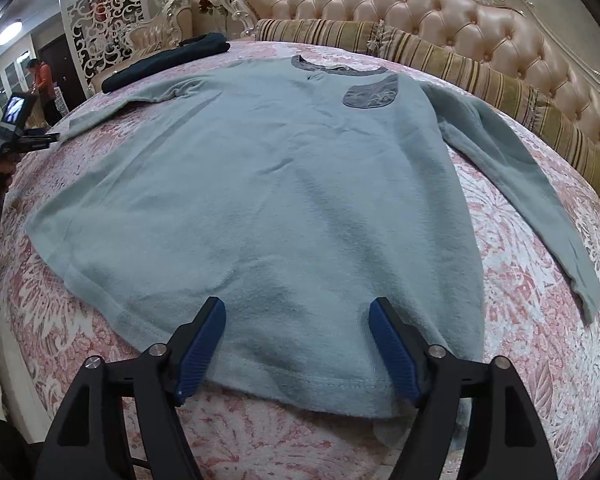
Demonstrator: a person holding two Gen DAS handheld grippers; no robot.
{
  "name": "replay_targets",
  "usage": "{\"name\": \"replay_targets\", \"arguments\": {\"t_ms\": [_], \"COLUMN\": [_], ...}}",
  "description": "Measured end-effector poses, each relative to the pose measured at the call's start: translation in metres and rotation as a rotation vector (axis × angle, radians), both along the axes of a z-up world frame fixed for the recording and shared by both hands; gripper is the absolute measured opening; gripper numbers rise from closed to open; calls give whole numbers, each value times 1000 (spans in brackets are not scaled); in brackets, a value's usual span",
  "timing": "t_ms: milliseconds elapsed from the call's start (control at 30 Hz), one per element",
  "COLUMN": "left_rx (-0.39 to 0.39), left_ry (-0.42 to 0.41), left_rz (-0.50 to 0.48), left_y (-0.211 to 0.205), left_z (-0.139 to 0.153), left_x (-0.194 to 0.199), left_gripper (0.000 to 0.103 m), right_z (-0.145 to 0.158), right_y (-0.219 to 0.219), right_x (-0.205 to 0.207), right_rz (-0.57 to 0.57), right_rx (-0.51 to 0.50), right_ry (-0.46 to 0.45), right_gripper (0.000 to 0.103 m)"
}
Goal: Fold clothes
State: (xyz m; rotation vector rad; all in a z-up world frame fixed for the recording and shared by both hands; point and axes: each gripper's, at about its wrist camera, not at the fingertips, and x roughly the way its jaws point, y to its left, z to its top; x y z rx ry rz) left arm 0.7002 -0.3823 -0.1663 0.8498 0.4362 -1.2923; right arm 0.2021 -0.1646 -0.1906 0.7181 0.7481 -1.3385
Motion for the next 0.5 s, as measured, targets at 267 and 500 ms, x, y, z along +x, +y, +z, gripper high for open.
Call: {"name": "replay_targets", "arguments": {"t_ms": [267,500], "left_rx": [-77,36], "left_ry": [527,579], "left_rz": [-44,-151], "left_y": [-1,-53], "left_z": [8,-17], "left_x": [31,13], "left_gripper": [60,42], "right_z": [0,-1], "right_y": [0,3], "right_x": [1,2], "right_rz": [3,-6], "right_rx": [1,-2], "right_ry": [8,12], "right_gripper": [82,82]}}
